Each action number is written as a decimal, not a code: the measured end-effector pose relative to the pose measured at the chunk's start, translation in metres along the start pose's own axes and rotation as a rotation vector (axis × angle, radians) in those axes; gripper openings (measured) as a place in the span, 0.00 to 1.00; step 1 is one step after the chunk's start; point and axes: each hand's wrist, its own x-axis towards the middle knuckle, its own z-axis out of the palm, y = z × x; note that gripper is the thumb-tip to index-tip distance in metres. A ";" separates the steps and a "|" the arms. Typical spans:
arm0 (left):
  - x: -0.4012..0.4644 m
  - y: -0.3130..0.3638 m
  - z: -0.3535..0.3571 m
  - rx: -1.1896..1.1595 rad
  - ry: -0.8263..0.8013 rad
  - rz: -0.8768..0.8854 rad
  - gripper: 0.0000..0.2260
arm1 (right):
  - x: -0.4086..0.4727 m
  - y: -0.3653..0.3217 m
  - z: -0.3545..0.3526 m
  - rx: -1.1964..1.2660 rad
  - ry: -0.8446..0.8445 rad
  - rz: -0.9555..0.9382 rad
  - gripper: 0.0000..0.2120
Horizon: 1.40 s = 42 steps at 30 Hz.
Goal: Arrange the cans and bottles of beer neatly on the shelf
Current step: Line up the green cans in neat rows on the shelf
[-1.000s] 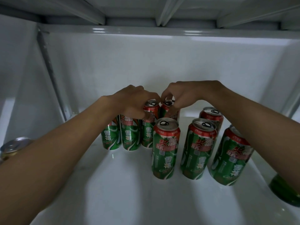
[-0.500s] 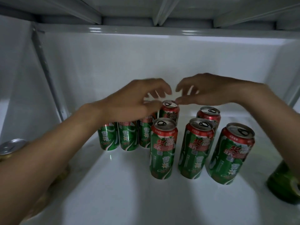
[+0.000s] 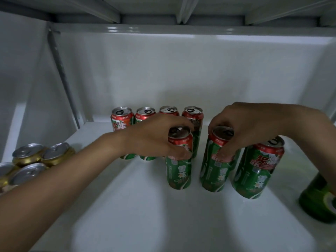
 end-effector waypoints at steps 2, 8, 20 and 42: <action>-0.009 0.001 -0.007 0.021 0.001 -0.016 0.27 | 0.002 -0.006 0.000 0.005 0.021 -0.018 0.18; -0.046 0.001 -0.030 0.019 0.045 0.004 0.23 | 0.000 -0.039 0.002 0.005 0.068 -0.065 0.22; -0.109 -0.014 -0.066 -0.006 0.103 0.039 0.25 | 0.005 -0.105 0.012 -0.091 0.145 -0.081 0.30; -0.142 -0.058 -0.113 0.093 0.080 0.010 0.23 | 0.057 -0.170 0.027 -0.065 0.225 -0.028 0.27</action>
